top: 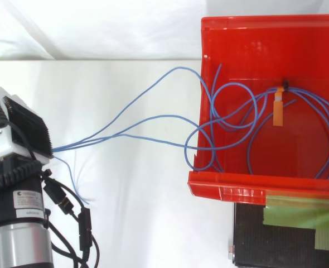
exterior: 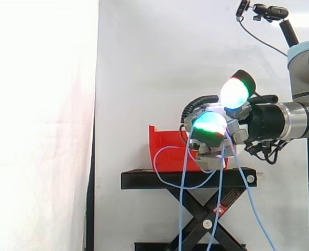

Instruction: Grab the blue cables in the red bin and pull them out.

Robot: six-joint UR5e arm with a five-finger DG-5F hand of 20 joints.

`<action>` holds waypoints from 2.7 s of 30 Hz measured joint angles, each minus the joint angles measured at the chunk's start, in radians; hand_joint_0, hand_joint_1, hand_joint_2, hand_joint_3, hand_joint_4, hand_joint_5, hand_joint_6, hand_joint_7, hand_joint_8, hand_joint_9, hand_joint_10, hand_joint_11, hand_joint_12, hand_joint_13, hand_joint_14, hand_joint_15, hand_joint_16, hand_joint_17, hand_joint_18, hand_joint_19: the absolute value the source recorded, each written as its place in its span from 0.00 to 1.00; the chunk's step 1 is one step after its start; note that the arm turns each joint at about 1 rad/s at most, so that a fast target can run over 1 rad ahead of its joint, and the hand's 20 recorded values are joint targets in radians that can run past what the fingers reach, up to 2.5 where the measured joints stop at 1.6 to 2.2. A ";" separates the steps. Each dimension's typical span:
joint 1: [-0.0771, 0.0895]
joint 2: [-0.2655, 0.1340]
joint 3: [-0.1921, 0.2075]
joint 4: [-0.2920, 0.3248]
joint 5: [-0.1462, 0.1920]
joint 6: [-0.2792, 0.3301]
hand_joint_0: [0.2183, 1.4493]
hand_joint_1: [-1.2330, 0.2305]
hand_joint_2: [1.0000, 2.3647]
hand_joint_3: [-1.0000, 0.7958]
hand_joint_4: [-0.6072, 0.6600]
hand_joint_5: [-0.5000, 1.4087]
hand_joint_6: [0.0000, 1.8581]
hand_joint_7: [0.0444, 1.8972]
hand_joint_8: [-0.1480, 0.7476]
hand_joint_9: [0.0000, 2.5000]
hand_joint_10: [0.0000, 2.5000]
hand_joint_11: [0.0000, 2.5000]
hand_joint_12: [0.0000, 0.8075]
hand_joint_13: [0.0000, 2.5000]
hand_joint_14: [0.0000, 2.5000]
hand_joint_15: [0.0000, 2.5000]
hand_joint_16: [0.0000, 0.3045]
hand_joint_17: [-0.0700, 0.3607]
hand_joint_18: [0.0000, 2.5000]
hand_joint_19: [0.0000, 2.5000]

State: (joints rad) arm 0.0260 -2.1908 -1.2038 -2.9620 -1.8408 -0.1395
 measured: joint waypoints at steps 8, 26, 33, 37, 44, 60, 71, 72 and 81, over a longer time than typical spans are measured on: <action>0.000 0.000 0.001 0.012 -0.001 -0.017 0.31 0.27 0.00 0.00 0.68 0.77 0.00 0.42 0.55 0.61 0.00 0.78 0.43 0.48 1.00 0.16 0.19 0.47 0.42 0.39; -0.001 0.000 0.003 0.117 -0.060 -0.105 0.37 0.17 0.00 0.00 0.67 0.78 0.07 0.42 0.52 0.60 0.00 0.79 0.39 0.46 1.00 0.18 0.16 0.42 0.43 0.48; -0.002 0.000 0.005 0.120 -0.077 -0.155 0.39 0.16 0.00 0.00 0.67 0.78 0.09 0.41 0.51 0.60 0.00 0.79 0.39 0.46 1.00 0.19 0.16 0.42 0.44 0.51; -0.003 0.001 0.005 0.123 -0.086 -0.180 0.39 0.16 0.00 0.00 0.67 0.78 0.10 0.41 0.52 0.61 0.00 0.79 0.39 0.46 1.00 0.19 0.16 0.42 0.44 0.51; -0.004 0.008 0.006 0.121 -0.089 -0.200 0.42 0.15 0.00 0.00 0.67 0.78 0.10 0.41 0.50 0.60 0.00 0.80 0.38 0.45 1.00 0.20 0.15 0.40 0.44 0.55; -0.008 0.022 0.006 0.165 -0.086 -0.202 0.47 0.14 0.00 0.00 0.66 0.78 0.18 0.37 0.49 0.60 0.00 0.80 0.37 0.45 1.00 0.20 0.14 0.38 0.44 0.60; -0.008 0.025 0.006 0.176 -0.067 -0.190 0.47 0.14 0.00 0.00 0.66 0.78 0.18 0.38 0.49 0.60 0.00 0.80 0.37 0.45 1.00 0.21 0.13 0.38 0.44 0.60; -0.008 0.025 0.006 0.181 -0.057 -0.185 0.47 0.14 0.00 0.00 0.66 0.78 0.18 0.38 0.49 0.60 0.00 0.80 0.37 0.45 1.00 0.20 0.13 0.38 0.44 0.60; -0.004 0.025 0.006 0.329 0.025 -0.147 0.47 0.15 0.00 0.00 0.66 0.78 0.18 0.38 0.49 0.61 0.00 0.80 0.37 0.45 1.00 0.21 0.14 0.38 0.44 0.60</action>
State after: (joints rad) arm 0.0216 -2.1659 -1.1981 -2.6326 -1.8156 -0.2862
